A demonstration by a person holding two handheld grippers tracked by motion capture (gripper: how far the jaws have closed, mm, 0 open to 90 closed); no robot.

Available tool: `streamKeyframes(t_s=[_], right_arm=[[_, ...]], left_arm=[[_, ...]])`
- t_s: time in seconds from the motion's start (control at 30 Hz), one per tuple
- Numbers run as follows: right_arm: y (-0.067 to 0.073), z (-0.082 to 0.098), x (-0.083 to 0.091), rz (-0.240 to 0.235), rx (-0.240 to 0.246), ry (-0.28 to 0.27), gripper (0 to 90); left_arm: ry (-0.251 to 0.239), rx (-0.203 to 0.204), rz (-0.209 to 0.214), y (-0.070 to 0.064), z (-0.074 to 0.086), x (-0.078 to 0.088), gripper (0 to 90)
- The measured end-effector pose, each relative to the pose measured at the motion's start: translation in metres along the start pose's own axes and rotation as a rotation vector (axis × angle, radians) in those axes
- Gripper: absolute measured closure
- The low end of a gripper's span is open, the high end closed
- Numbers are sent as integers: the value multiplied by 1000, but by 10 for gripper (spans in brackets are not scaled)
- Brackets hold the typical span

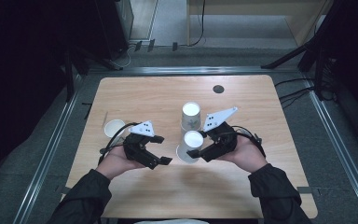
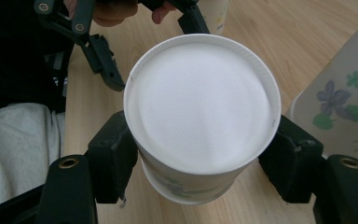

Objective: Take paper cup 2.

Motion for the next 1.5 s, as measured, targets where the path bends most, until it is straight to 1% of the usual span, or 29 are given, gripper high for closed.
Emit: streamKeyframes(t_s=[0.03, 0.07, 0.1, 0.13, 0.17, 0.2, 0.3, 0.37, 0.4, 0.43, 0.5, 0.6, 0.63, 0.77, 0.9, 1.03, 1.3, 1.33, 1.43, 1.5], right_arm=[[0, 0, 0, 0, 0, 0, 324], [0, 5, -4, -13, -10, -12, 324], [0, 5, -4, -13, -10, -12, 324], [0, 10, -7, -25, -14, -26, 325], [1, 12, -9, -32, -23, -33, 324], [2, 13, -11, -32, -26, -35, 324], [3, 15, -15, -36, -24, -32, 324], [7, 16, -18, -45, -27, -30, 324], [7, 16, -18, -45, -27, -30, 324], [7, 15, -19, -46, -23, -36, 324], [9, 14, -21, -54, -34, -47, 324], [10, 13, -23, -61, -36, -47, 324], [10, 13, -24, -77, -51, -51, 324], [11, 12, -27, -79, -55, -50, 324], [12, 11, -28, -91, -57, -53, 325], [12, 10, -28, -95, -69, -60, 325], [12, 10, -27, -100, -72, -64, 327], [12, 9, -27, -104, -77, -67, 327], [12, 10, -27, -108, -89, -63, 326], [12, 9, -27, -105, -93, -63, 328]], left_arm=[[0, 0, 0, 0, 0, 0, 132], [12, -1, 19, 2, 0, -6, 132], [12, -1, 19, 2, 0, -6, 132], [24, -7, 21, 3, 1, -9, 132], [39, -10, 33, 5, 1, -14, 132], [43, -14, 43, 6, 1, -16, 132], [38, -20, 54, 8, 2, -20, 132], [24, -27, 78, 9, 2, -24, 132], [24, -27, 78, 9, 2, -24, 132], [26, -25, 89, 10, 2, -25, 132], [28, -34, 110, 9, 2, -30, 132], [32, -45, 116, 9, 1, -32, 132], [31, -48, 122, 8, 1, -33, 132], [25, -56, 127, 7, 0, -34, 137], [17, -47, 133, 8, 0, -33, 144], [14, -63, 132, 7, 0, -32, 205], [13, -75, 133, 6, -1, -31, 234], [8, -84, 132, 5, -1, -31, 239], [10, -89, 135, 5, -1, -31, 250], [4, -98, 144, 3, -1, -30, 277]])
Point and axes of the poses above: each handheld gripper's, and its own axes: x roughly backward along the jaws, z roughly out of its underside, y roughly to its left, the point moved 2 cm from there along -x, roughly forward along the jaws, and after that the axes turned 14 degrees about z, right-handed, at the moved point
